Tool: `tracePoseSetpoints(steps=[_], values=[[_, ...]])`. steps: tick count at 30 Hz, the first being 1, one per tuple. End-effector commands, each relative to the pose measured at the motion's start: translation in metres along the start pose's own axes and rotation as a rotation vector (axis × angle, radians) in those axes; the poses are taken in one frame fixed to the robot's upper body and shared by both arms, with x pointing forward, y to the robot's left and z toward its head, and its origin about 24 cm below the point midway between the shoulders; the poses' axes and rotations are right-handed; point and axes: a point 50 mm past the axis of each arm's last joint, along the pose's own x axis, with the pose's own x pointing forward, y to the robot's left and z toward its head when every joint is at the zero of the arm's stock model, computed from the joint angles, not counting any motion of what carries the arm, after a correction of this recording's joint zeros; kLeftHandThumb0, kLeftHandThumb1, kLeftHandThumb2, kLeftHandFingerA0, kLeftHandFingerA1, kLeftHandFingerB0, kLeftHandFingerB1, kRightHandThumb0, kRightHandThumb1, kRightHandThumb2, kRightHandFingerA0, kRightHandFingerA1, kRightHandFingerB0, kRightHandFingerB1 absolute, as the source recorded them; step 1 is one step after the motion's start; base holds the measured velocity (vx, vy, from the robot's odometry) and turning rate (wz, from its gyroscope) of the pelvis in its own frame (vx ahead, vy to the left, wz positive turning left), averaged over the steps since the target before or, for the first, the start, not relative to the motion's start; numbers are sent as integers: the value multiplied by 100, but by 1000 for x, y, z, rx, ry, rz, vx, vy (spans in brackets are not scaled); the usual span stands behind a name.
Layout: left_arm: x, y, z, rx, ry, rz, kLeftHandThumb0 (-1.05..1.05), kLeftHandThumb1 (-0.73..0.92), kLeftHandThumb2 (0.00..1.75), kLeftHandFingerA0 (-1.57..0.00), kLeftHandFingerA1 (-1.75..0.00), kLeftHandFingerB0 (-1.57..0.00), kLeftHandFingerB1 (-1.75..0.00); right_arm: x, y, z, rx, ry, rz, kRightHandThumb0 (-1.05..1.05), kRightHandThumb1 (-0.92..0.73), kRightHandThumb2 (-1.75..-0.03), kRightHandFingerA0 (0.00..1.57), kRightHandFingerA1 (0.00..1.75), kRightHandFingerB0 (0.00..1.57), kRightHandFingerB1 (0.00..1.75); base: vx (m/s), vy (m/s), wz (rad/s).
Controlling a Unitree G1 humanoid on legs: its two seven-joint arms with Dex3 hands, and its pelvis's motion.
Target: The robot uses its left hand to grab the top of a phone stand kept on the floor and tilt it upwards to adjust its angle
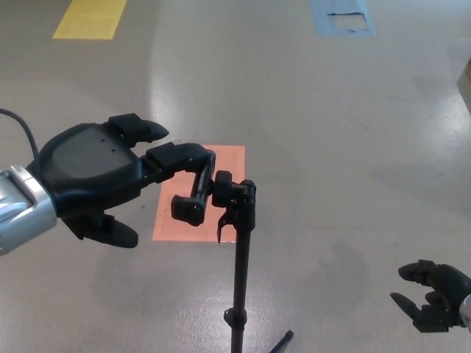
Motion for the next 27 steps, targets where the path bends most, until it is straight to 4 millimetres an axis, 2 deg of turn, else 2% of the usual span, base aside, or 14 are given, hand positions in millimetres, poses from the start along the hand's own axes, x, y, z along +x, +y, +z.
tracePoseSetpoints(steps=[1,9,10,11,12,14,15,17,18,19,21,22,26,27], values=[[1,0,-5,11,22,-18,-81,48,89,-7,-24,0,-15,-1,-7,-1,-6,6,-15,-78,-67,-95,0,38,10,36,0,0,0],[2,-6,-11,2,60,-59,-81,48,89,-7,-26,0,-15,-1,-10,3,-16,-2,-21,-73,-65,-95,0,38,11,37,0,0,0],[3,-7,-13,3,65,-61,-90,51,71,-11,-25,-1,-17,0,-11,4,-15,-4,-21,-76,-66,-94,0,37,9,36,0,0,0],[3,-8,-14,2,69,-62,-90,51,71,-11,-25,-1,-17,0,-11,5,-13,-4,-21,-76,-66,-94,0,37,9,36,0,0,0],[3,-9,-14,3,71,-63,-82,48,90,-7,-25,0,-15,0,-11,5,-16,-4,-20,-73,-66,-95,0,38,9,35,0,0,0],[3,-10,-15,2,73,-64,-83,49,90,-6,-25,0,-14,0,-11,6,-19,-2,-19,-70,-65,-95,0,39,10,37,0,0,0],[3,-12,-16,-3,76,-68,-82,49,91,-6,-24,0,-13,0,-11,6,-21,-3,-20,-78,-67,-93,0,37,8,35,0,0,0],[2,-14,-16,-12,77,-75,-81,48,90,-7,-25,0,-15,0,-11,6,-23,-5,-22,-76,-66,-94,0,38,9,35,0,0,0],[2,-14,-16,-14,76,-74,-87,63,60,-10,-26,0,-22,0,-11,6,-24,-4,-21,-76,-66,-94,0,37,8,35,0,0,0],[2,-15,-16,-14,76,-74,-87,63,60,-10,-26,0,-22,0,-11,6,-23,-4,-21,-76,-66,-94,0,37,8,35,0,0,0],[2,-16,-16,-13,76,-76,-87,64,61,-9,-26,0,-21,0,-11,7,-30,-2,-22,-80,-68,-93,0,36,6,34,0,0,0],[2,-15,-17,-12,77,-76,-83,50,90,-8,-26,-2,-16,0,-12,7,-27,-4,-23,-80,-68,-92,3,38,4,34,0,0,0],[2,-16,-17,-9,77,-79,-83,50,91,-9,-24,-1,-15,0,-13,8,-29,-3,-27,-80,-68,-94,3,39,1,35,0,0,0],[2,-16,-17,-9,78,-77,-82,50,91,-9,-23,0,-15,0,-13,9,-29,-5,-28,-64,-84,-65,13,29,13,25,0,0,0]])
